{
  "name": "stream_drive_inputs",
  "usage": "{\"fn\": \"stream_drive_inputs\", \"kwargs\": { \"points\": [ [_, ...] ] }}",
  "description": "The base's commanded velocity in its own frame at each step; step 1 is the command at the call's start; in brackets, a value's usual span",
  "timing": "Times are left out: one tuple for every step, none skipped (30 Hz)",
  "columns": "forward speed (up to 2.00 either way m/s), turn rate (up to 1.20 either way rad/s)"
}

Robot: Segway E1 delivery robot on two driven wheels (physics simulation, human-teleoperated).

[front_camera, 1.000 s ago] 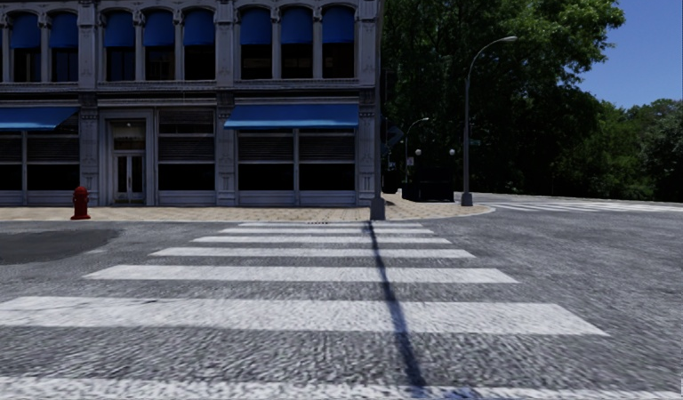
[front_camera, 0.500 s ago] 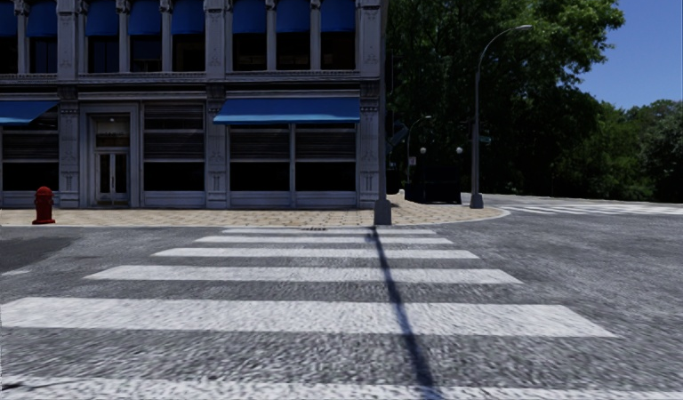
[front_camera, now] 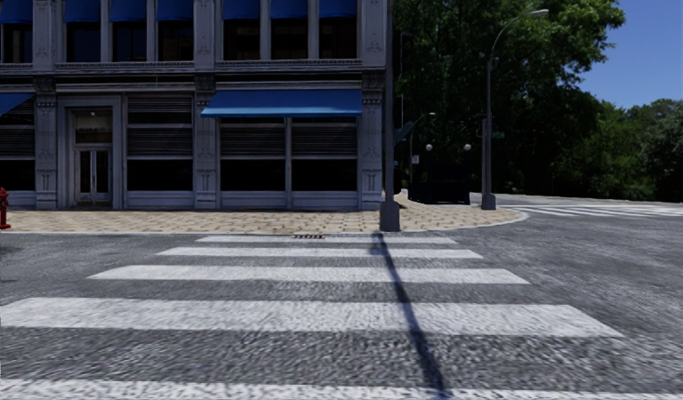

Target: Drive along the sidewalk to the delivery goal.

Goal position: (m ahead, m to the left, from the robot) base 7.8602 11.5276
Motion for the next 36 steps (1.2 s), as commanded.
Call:
{"fn": "stream_drive_inputs", "kwargs": {
  "points": [
    [2.00, 0.00],
    [2.00, 0.00],
    [2.00, 0.00],
    [2.00, 0.00],
    [2.00, 0.00],
    [2.00, 0.00],
    [2.00, 0.00],
    [2.00, 0.00],
    [2.00, 0.00],
    [2.00, 0.00],
    [2.00, 0.00],
    [2.00, 0.00],
    [2.00, 0.00],
    [2.00, 0.00],
    [2.00, 0.00],
    [2.00, 0.00],
    [2.00, 0.00],
    [2.00, 0.00],
    [2.00, 0.00],
    [2.00, 0.00],
    [2.00, 0.00],
    [2.00, 0.00],
    [2.00, 0.00],
    [2.00, 0.00],
    [2.00, 0.00],
    [2.00, 0.00],
    [2.00, 0.00],
    [2.00, 0.00],
    [2.00, 0.00],
    [2.00, 0.00],
    [2.00, 0.00],
    [2.00, 0.00],
    [2.00, 0.00],
    [2.00, 0.00],
    [2.00, 0.00],
    [2.00, 0.00]
  ]
}}
